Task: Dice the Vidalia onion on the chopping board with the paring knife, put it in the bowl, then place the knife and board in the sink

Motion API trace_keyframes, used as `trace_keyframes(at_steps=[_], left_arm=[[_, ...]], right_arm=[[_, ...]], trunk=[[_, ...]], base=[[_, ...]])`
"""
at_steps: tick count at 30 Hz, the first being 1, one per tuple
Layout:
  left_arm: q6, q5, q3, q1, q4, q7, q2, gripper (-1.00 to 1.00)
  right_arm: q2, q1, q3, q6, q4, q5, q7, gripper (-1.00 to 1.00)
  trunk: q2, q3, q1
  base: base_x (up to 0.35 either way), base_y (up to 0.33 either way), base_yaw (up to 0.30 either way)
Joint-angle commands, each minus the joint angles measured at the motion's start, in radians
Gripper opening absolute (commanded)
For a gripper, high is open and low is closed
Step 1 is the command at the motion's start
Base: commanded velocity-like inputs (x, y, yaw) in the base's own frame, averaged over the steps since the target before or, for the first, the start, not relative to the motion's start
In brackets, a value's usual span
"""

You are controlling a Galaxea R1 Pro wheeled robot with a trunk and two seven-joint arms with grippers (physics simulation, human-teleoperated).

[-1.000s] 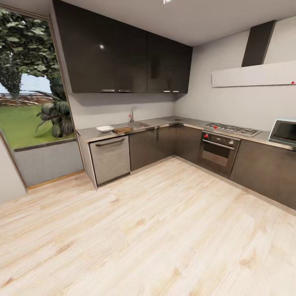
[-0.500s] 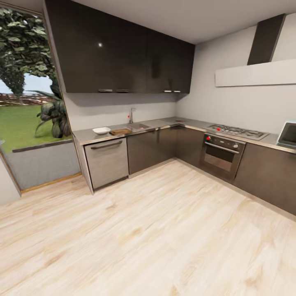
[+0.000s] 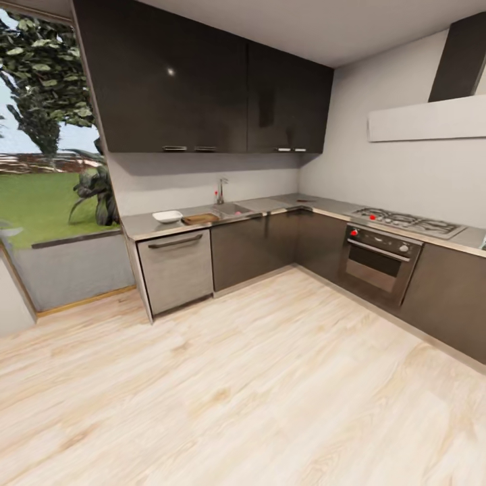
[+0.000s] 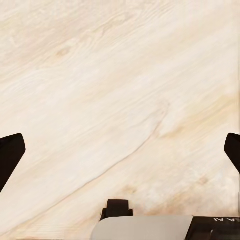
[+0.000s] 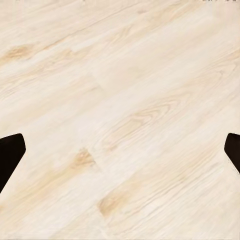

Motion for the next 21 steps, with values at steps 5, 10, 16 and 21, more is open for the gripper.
trace_keyframes(at_steps=[5, 10, 16, 21], left_arm=[[-0.001, 0.003, 0.0, 0.0, -0.001, 0.0, 0.0, 1.0], [-0.001, 0.003, 0.0, 0.0, -0.001, 0.0, 0.0, 1.0], [-0.001, 0.003, 0.0, 0.0, -0.001, 0.0, 0.0, 1.0], [-0.001, 0.003, 0.0, 0.0, -0.001, 0.0, 0.0, 1.0]], right_arm=[[0.0, 0.0, 0.001, -0.002, 0.0, 0.001, -0.003, 1.0], [0.0, 0.0, 0.001, -0.002, 0.0, 0.001, -0.003, 1.0], [0.0, 0.0, 0.001, -0.002, 0.0, 0.001, -0.003, 1.0], [0.0, 0.0, 0.001, -0.002, 0.0, 0.001, -0.003, 1.0]], trunk=[[0.0, -0.001, 0.001], [0.0, -0.001, 0.001], [0.0, -0.001, 0.001], [0.0, -0.001, 0.001]], base=[[0.28, -0.215, 0.114], [0.28, -0.215, 0.122], [0.28, -0.215, 0.144], [0.28, -0.215, 0.152]])
